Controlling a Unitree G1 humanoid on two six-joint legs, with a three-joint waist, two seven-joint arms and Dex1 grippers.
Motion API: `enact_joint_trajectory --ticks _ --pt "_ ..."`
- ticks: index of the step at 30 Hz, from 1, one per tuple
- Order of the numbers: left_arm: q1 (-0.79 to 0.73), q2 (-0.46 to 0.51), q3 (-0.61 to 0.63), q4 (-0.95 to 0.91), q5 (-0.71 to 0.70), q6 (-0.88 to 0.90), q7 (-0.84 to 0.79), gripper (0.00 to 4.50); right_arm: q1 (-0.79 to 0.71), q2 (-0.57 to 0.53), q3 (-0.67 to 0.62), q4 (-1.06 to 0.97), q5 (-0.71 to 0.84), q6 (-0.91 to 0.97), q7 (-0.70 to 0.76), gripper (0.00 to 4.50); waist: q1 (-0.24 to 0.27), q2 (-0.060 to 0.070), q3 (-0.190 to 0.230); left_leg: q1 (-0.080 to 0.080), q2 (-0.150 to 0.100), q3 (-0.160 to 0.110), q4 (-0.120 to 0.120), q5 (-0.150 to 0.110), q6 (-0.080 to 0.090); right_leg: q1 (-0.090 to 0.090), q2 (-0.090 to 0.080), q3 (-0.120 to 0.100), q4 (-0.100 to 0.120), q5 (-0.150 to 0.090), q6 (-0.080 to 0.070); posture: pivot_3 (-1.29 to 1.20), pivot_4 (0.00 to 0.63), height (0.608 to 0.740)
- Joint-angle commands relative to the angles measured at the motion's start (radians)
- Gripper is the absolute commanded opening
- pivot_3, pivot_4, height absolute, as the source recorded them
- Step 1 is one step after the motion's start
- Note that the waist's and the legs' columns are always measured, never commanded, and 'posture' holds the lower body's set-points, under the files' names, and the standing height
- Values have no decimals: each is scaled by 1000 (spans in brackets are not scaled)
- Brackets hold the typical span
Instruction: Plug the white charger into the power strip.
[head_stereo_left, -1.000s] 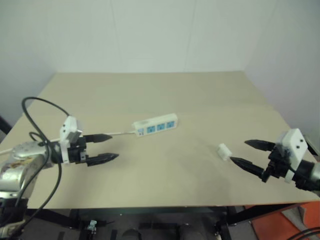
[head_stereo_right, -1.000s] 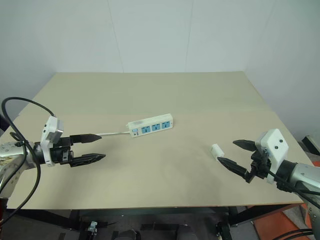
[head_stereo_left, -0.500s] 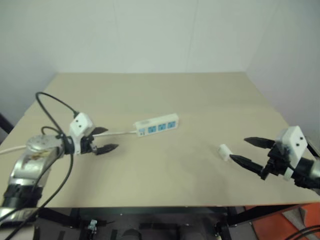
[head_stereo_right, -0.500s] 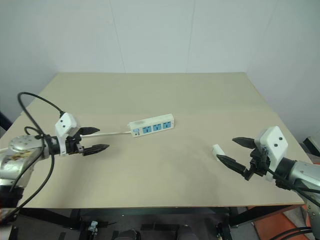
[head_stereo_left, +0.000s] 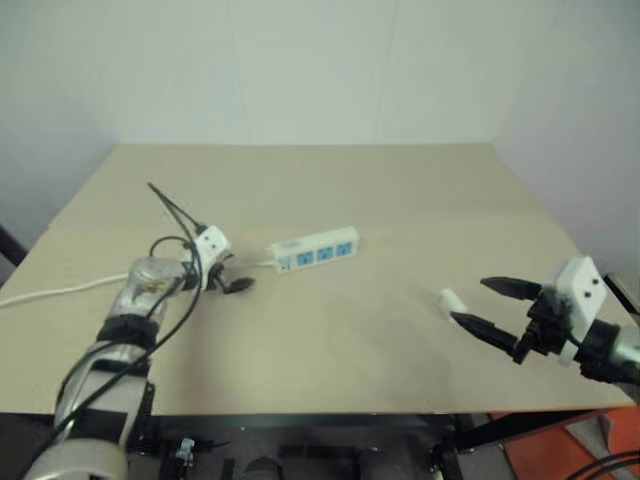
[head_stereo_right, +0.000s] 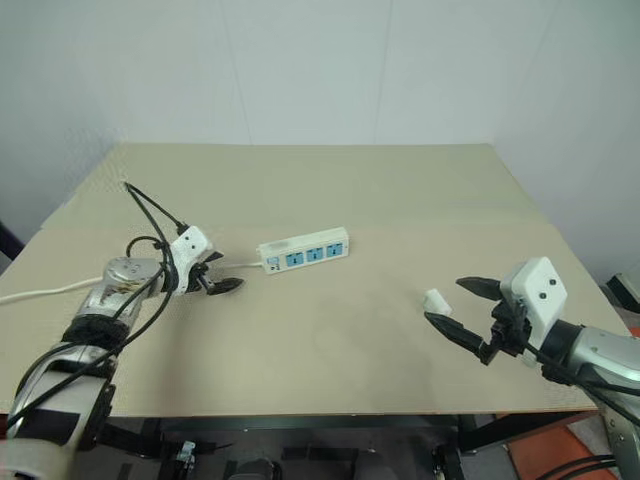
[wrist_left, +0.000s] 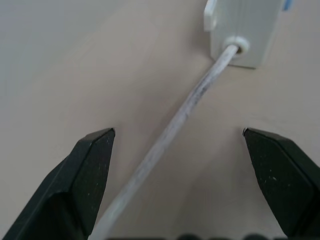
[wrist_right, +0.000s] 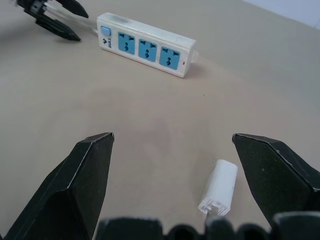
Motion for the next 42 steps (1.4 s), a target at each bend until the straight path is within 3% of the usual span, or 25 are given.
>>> enact_joint_trajectory --ticks 1,3,6,18,22,27,32,37,42 --pt "-93 -34 -1 139 50 -56 78 4478 8 3 -48 -44 21 8 -26 4500 1 0 0 0 0 0 0 0 0 0 0 0 0 0 0 0 150 740" --pt "-131 -57 0 206 59 -49 57 4478 16 5 -51 -54 27 9 -35 4500 1 0 0 0 -1 0 0 0 0 0 0 0 0 0 1 0 150 740" --pt "-171 -84 -1 282 71 -23 26 3865 25 8 -55 -68 32 12 -46 4500 1 0 0 0 -1 0 0 0 0 0 0 0 1 -1 2 0 150 740" --pt "-183 -119 29 335 67 -8 -17 44 61 10 -76 -108 56 26 -78 4500 5 0 0 9 -1 0 0 0 0 11 0 0 0 -5 8 0 150 740" --pt "-174 -121 34 310 58 -47 -111 44 67 14 -75 -118 62 25 -92 4500 5 0 0 9 -1 0 0 0 0 11 0 0 -1 -5 8 0 150 740" --pt "-156 -123 37 199 4 -68 -401 44 77 17 -81 -126 66 24 -102 4500 15 0 0 8 -1 -1 0 0 0 11 -1 -1 -2 -5 8 0 150 740" --pt "-17 -92 28 -120 -140 80 -717 44 93 18 -90 -135 69 23 -105 4500 20 0 0 5 -1 -1 0 0 0 9 -1 -1 -2 -3 6 0 150 740" --pt "161 0 -1 -476 -350 310 -756 44 98 18 -90 -139 70 27 -104 4500 14 0 0 6 0 -1 0 0 0 8 -1 -1 -1 -2 3 0 150 740" --pt "221 53 4 -500 -308 330 -727 44 86 13 -75 -133 69 26 -99 4500 17 0 0 8 0 -1 1 0 0 10 -1 -1 -1 -5 8 0 150 740"
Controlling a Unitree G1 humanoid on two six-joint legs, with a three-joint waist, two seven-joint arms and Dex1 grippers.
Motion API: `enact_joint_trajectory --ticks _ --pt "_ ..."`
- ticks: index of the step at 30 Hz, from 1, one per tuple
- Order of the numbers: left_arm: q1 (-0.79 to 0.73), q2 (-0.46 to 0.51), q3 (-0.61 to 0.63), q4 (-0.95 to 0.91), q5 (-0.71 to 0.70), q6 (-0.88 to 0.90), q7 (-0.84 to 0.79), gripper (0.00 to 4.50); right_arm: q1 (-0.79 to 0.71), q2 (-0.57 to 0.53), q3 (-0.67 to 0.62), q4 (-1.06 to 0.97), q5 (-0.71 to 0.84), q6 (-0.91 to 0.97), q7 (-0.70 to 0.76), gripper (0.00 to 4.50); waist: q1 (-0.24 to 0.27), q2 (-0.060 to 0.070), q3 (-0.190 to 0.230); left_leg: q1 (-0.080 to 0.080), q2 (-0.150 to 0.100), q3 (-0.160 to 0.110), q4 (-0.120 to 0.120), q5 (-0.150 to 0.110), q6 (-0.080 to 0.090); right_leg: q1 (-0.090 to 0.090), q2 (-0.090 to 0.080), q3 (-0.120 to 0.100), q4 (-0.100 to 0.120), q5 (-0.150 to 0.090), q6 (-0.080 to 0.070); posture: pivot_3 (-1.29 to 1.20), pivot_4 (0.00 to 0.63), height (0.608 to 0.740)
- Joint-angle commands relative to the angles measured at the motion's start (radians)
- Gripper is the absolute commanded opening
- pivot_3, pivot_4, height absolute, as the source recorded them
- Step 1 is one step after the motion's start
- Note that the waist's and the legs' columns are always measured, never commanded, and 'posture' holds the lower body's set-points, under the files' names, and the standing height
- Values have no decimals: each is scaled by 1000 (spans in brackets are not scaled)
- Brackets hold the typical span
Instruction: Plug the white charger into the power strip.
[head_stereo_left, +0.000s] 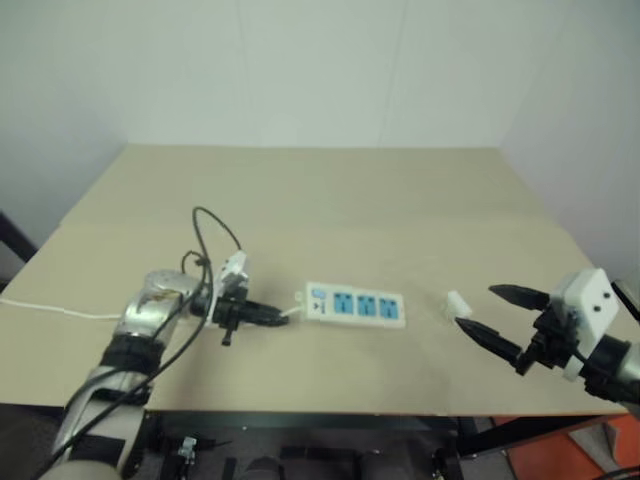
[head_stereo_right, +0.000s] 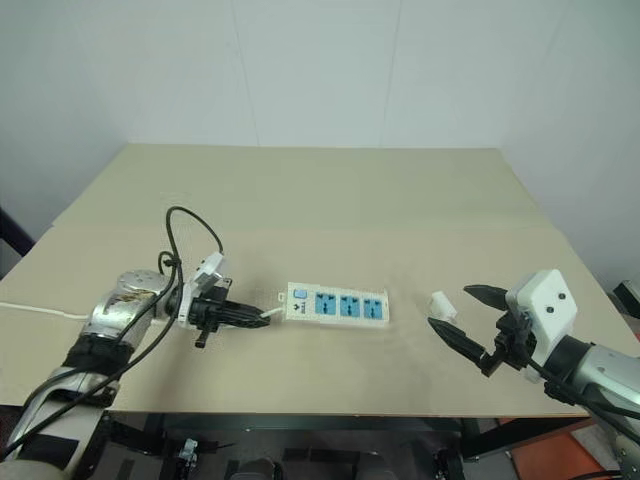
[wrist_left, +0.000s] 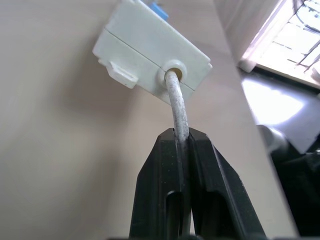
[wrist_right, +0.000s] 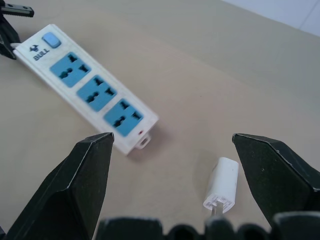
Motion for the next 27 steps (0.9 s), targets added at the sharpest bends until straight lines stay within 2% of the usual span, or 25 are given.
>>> enact_joint_trajectory --ticks 1,6,10,21,27 --pt "3 37 12 -10 10 4 17 44 -16 -9 -13 -21 21 0 4 4500 -1 0 0 0 0 0 0 0 0 0 0 0 0 0 0 0 150 740" --pt "-8 71 -21 102 52 22 -10 44 -38 -11 3 -12 18 -1 7 4500 -3 0 0 0 0 0 0 0 0 0 0 0 -1 0 0 0 150 740" --pt "-34 56 -51 227 108 -31 13 1100 -54 -9 20 -11 15 1 3 4500 -3 0 0 0 0 0 0 0 0 0 0 0 -1 0 0 0 150 740" --pt "-181 58 0 420 139 -204 8 4465 -40 2 8 -27 24 9 -6 4500 1 0 0 0 0 0 0 0 0 1 0 0 -1 0 0 0 150 740" --pt "-129 134 -10 188 -46 -235 -16 4490 -31 6 6 -35 34 14 -7 4500 -2 0 0 -4 0 0 0 0 0 -4 0 0 0 0 -1 0 150 740"
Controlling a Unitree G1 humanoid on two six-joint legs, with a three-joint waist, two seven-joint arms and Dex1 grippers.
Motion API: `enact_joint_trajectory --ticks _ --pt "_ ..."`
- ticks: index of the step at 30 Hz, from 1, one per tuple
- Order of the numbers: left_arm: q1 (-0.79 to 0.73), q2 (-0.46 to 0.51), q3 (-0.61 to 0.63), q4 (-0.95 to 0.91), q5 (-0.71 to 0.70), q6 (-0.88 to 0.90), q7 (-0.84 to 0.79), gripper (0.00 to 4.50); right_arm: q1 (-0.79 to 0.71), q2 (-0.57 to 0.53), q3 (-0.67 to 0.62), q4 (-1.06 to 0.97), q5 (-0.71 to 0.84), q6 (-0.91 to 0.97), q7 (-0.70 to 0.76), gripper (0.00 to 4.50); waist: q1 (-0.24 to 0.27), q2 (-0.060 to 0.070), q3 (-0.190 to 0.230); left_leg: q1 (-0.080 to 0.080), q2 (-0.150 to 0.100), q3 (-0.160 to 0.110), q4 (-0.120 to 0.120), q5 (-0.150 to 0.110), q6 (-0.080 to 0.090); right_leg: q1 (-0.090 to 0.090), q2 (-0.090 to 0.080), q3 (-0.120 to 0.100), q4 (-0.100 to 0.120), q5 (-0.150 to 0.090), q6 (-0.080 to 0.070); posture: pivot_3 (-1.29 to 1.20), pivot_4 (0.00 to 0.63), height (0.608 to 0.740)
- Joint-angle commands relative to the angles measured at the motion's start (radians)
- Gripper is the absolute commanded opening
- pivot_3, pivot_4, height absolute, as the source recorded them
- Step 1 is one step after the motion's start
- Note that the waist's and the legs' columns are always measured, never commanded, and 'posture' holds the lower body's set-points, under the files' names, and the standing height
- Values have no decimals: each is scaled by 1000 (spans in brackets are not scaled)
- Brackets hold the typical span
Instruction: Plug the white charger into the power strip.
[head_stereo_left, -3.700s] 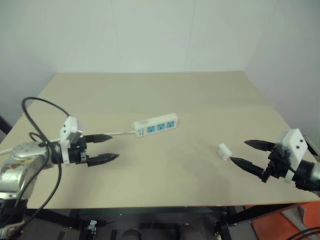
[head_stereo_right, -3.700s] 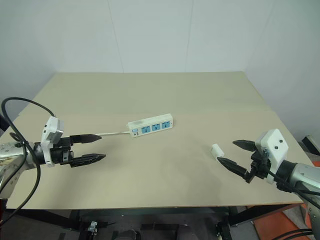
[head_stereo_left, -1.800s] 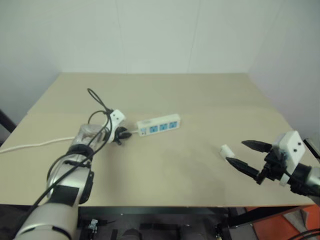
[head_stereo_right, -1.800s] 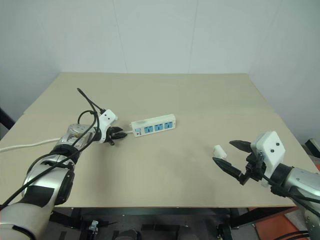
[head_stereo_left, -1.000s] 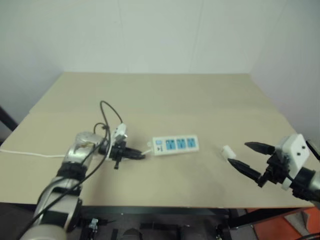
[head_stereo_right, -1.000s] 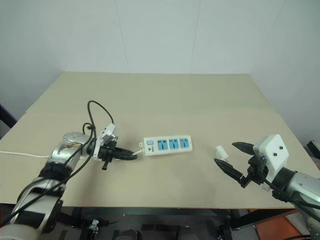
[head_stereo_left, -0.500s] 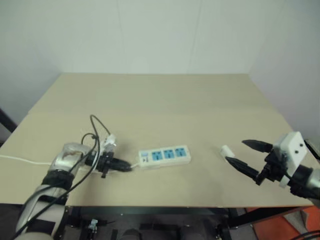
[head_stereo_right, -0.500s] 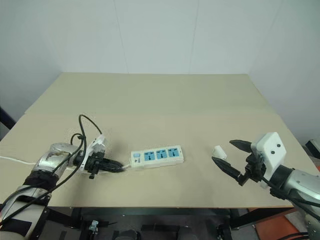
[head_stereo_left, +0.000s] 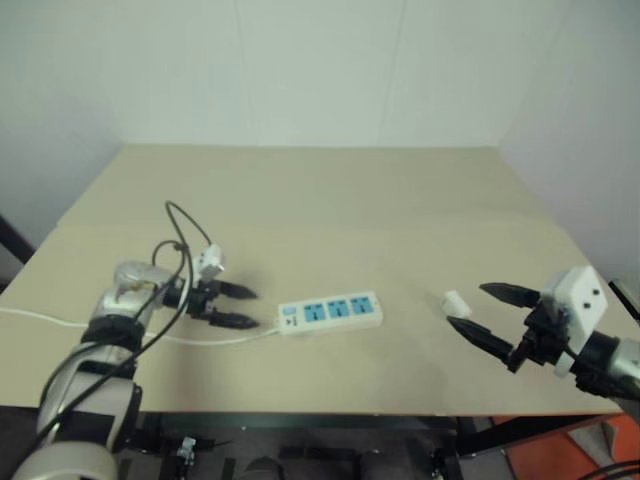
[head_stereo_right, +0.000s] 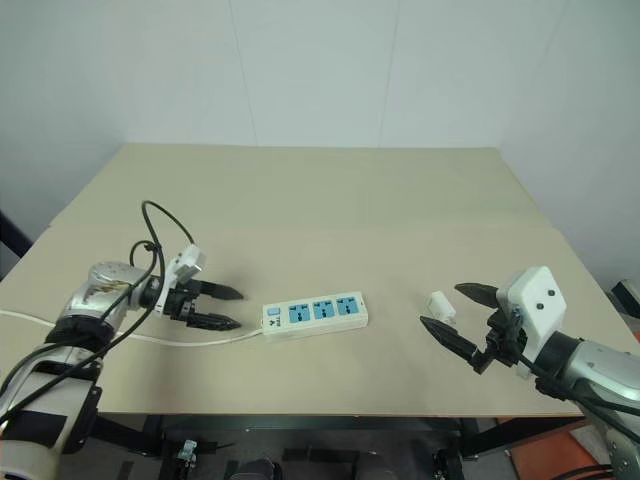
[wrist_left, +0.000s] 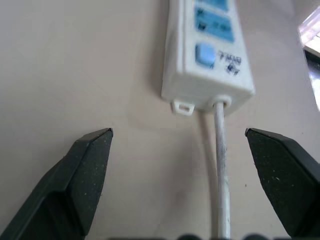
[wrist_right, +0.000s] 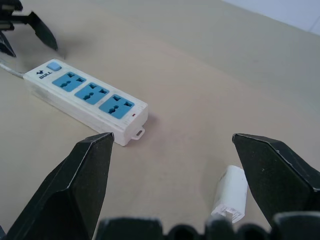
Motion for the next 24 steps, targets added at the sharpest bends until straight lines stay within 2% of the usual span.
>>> enact_joint_trajectory --ticks 1,3,7,10,15,20,24 --pt "41 44 25 -164 -82 -42 -11 4490 2 3 -32 -36 32 4 -5 4500 -2 0 0 0 0 0 0 0 0 -1 0 0 0 0 -1 0 150 740" --pt "70 33 63 -229 -91 -37 4 4490 2 3 -28 -36 34 2 -8 4500 -1 0 0 0 0 0 0 0 0 0 0 1 1 1 -2 0 150 740" --pt "169 -74 147 -334 -79 -211 183 4490 -15 4 -5 -28 34 0 -15 4500 2 0 0 2 0 0 0 0 0 1 0 0 1 0 0 0 150 740" --pt "220 -125 162 -365 -65 -278 242 4490 -26 3 9 -25 34 0 -15 4500 4 0 0 2 0 0 0 0 0 2 0 0 0 0 0 0 150 740" --pt "307 -159 147 -427 -80 -286 261 4490 -42 3 24 -21 35 2 -17 4500 1 0 0 2 0 0 0 0 0 2 0 1 0 2 -2 0 150 740" --pt "320 -183 124 -375 -54 -313 251 4490 -54 7 41 -20 38 2 -22 4500 1 0 0 3 0 0 0 0 0 3 0 0 0 0 0 0 150 740" --pt "264 -229 104 -246 -20 -361 247 4490 -74 3 57 -14 41 6 -26 4500 4 0 0 3 0 0 0 0 0 4 0 0 -1 0 0 0 150 740"
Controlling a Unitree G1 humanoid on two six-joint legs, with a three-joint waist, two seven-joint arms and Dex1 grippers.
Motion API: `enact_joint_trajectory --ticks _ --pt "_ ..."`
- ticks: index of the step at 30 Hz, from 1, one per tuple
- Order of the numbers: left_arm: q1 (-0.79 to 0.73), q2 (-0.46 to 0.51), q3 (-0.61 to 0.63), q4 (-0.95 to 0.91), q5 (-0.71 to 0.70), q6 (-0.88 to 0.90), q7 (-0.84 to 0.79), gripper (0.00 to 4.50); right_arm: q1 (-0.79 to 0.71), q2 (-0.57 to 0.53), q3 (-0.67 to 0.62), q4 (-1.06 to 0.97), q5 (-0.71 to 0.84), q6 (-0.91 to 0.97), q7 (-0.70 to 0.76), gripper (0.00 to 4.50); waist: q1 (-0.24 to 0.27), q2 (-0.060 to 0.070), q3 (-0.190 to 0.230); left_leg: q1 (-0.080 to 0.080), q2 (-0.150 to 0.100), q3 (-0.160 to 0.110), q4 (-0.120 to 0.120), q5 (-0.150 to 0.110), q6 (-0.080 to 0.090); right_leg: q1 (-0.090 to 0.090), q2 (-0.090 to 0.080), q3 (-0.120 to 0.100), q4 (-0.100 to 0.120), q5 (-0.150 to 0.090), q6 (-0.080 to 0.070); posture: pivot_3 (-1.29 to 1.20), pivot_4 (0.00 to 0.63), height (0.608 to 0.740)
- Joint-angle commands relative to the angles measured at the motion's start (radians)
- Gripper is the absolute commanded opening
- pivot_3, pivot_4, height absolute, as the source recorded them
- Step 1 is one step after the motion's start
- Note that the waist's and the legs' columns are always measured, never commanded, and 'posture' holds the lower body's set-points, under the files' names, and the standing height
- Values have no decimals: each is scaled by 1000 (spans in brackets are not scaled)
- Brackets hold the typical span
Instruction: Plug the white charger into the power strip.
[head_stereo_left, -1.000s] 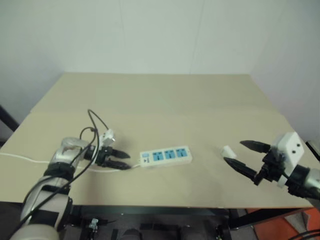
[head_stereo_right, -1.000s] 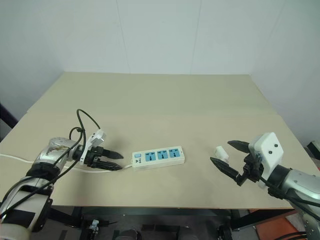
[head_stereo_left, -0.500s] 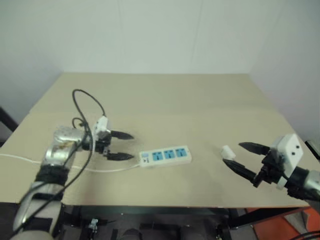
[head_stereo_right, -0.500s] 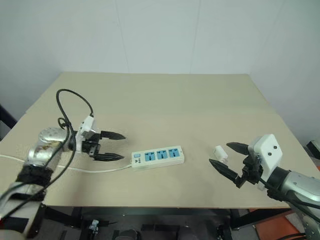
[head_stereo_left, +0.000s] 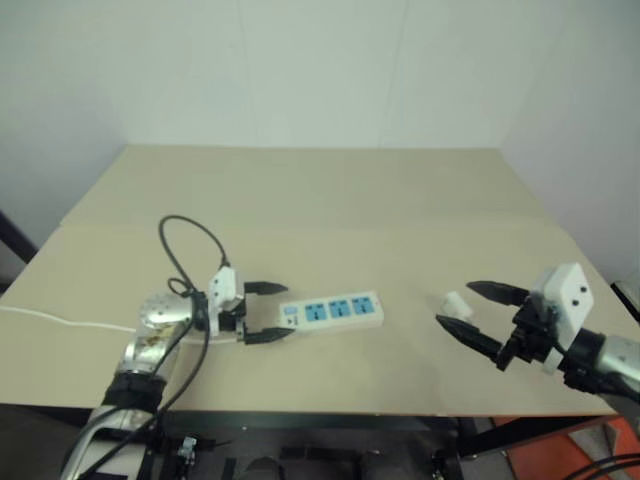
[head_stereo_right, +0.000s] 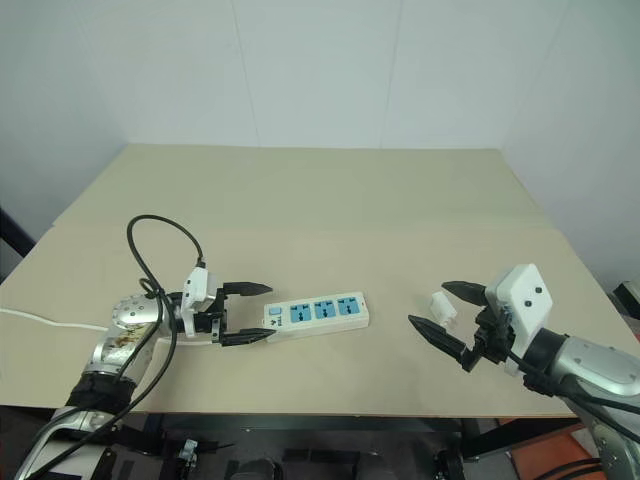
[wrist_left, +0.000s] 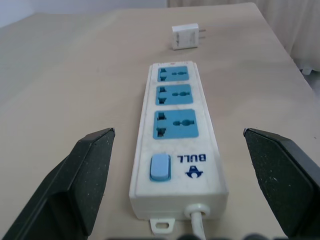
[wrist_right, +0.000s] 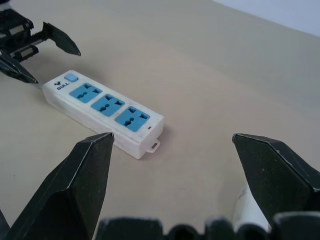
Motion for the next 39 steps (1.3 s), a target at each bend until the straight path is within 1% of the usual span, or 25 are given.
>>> enact_joint_trajectory --ticks 1,5,10,16,25,29,33,39 --pt "-63 -42 -11 100 26 -60 -2 4490 -26 -3 6 -13 16 6 -6 4500 2 0 0 0 0 0 0 0 0 0 0 0 0 0 0 0 150 740" --pt "-113 -88 -23 223 55 -120 -28 4490 -33 -11 0 -17 28 15 -6 4500 1 0 0 0 0 0 0 0 0 0 0 0 -1 0 0 0 150 740" --pt "-149 -127 -42 319 84 -187 -59 4490 -27 -25 -27 -26 44 29 1 4500 -1 0 0 0 0 0 0 0 0 0 0 0 0 0 0 0 150 740" --pt "-164 -141 -39 399 109 -239 -57 4490 -27 -46 -54 -36 66 48 2 4500 0 0 0 1 0 0 0 0 0 1 0 0 0 0 0 0 150 740" --pt "-175 -113 -19 469 128 -248 -52 4490 -27 -55 -56 -47 78 57 -6 4500 -2 0 0 2 0 0 0 0 0 3 0 0 0 0 1 0 150 740" --pt "-178 -106 -25 476 131 -230 -80 4490 -27 -59 -57 -47 82 57 -5 4500 -4 0 0 2 0 0 0 0 0 3 0 0 0 0 1 0 150 740" --pt "-175 -126 -34 505 145 -234 -81 4490 -40 -65 -49 -42 85 60 -6 4500 -5 0 0 2 0 0 0 0 0 3 0 0 0 0 1 0 150 740" --pt "-156 -200 -34 533 153 -244 -40 4490 -52 -72 -45 -43 89 68 -6 4500 5 3 -2 3 -1 0 0 0 0 4 0 0 -1 0 1 0 150 740"
